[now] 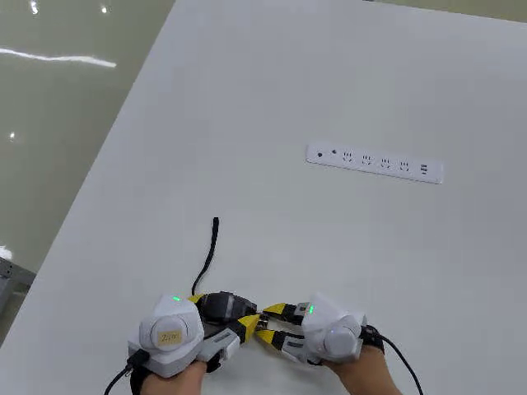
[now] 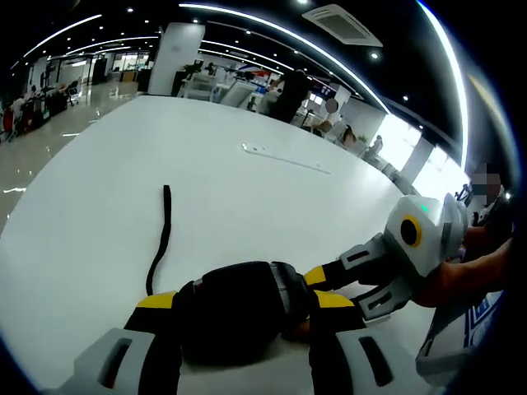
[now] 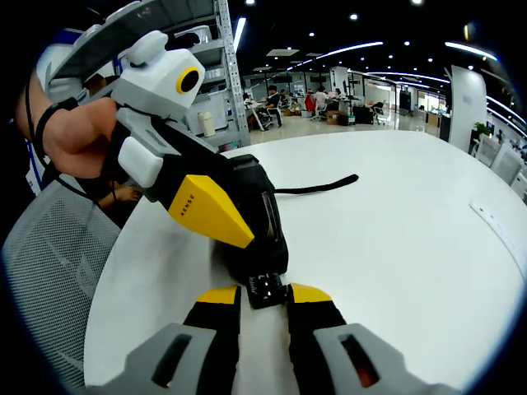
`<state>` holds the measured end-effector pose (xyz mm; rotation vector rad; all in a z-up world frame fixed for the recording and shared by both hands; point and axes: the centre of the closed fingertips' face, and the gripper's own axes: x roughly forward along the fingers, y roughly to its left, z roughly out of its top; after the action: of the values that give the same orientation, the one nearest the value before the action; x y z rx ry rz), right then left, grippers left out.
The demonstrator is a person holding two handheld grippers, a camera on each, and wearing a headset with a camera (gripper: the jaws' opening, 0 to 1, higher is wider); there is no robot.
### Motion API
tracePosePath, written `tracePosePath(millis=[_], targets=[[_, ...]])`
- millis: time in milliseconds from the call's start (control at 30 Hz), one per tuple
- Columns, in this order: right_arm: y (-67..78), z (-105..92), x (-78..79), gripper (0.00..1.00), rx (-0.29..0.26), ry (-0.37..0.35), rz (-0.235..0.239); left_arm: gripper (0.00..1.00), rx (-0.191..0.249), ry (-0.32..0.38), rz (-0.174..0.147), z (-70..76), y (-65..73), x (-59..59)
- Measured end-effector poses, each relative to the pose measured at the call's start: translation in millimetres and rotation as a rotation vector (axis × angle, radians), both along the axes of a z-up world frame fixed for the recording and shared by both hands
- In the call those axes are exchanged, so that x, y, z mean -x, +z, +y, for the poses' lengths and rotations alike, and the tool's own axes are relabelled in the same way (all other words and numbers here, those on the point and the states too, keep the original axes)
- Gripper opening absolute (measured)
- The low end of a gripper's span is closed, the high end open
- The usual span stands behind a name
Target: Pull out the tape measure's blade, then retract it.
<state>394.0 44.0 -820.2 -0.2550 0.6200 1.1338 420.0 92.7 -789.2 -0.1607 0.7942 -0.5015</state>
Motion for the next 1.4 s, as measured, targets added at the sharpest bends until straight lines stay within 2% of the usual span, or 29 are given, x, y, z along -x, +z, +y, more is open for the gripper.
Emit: tracePosePath(millis=[67,100,167,200,267,400,500,567,633,700,867,967,1033,1100,1200,1267,1400], targets=[[0.4,-3.0,-0.4,0.21,0.015,-0.021,0.002,0.59,0.006,-0.011,0.003,1.3,1.2,1.7],[0.9,-5.5,1.1,0.23,0.0,-0.048,0.031,0.59,0.004,-0.025,-0.001,1.7,2.9,3.3],[-1.7,-12.0,-2.5,0.27,0.008,-0.083,0.023,0.59,-0.001,-0.043,-0.009,2.8,5.8,5.6],[-1.3,-14.6,-2.4,0.29,0.003,-0.102,0.035,0.59,-0.003,-0.05,-0.014,3.3,6.9,6.1],[3.5,-18.4,-2.9,0.31,-0.022,-0.134,0.041,0.6,-0.008,-0.062,-0.017,4.6,9.1,7.9],[14.4,-31.9,2.1,0.34,-0.027,-0.171,0.045,0.61,-0.009,-0.102,-0.027,7.0,14.2,12.4],[25.5,-44.6,7.2,0.38,-0.048,-0.231,0.05,0.63,-0.012,-0.126,-0.041,11.3,21.7,14.9],[30.1,-53.2,11.6,0.39,-0.051,-0.254,0.05,0.63,0.003,-0.14,-0.047,11.6,26.6,16.6],[35.9,-64.7,16.1,0.4,-0.065,-0.302,0.052,0.63,-0.016,-0.176,-0.066,13.5,30.8,19.9],[39.1,-75.9,21.8,0.45,-0.067,-0.344,0.058,0.63,-0.033,-0.209,-0.074,15.3,33.7,24.8],[46.7,-97.4,37.8,0.49,-0.078,-0.413,0.061,0.66,-0.026,-0.23,-0.085,22.5,40.1,32.5],[43.8,-108.9,52.4,0.54,-0.028,-0.43,0.075,0.68,-0.031,-0.286,-0.094,23.2,42.8,43.1],[46.3,-112.5,64.6,0.6,-0.035,-0.44,0.079,0.7,-0.043,-0.319,-0.094,26.6,42.2,52.1],[49.0,-119.2,75.0,0.61,-0.028,-0.46,0.069,0.7,-0.032,-0.332,-0.087,29.9,44.1,59.8],[53.3,-127.2,85.9,0.63,-0.049,-0.505,0.067,0.71,-0.001,-0.362,-0.08,30.3,45.2,70.6],[53.0,-131.2,94.0,0.64,-0.054,-0.521,0.082,0.73,-0.009,-0.371,-0.077,32.0,44.6,77.1],[56.1,-137.2,104.0,0.68,-0.059,-0.558,0.077,0.76,-0.002,-0.373,-0.083,35.0,48.7,87.9]])
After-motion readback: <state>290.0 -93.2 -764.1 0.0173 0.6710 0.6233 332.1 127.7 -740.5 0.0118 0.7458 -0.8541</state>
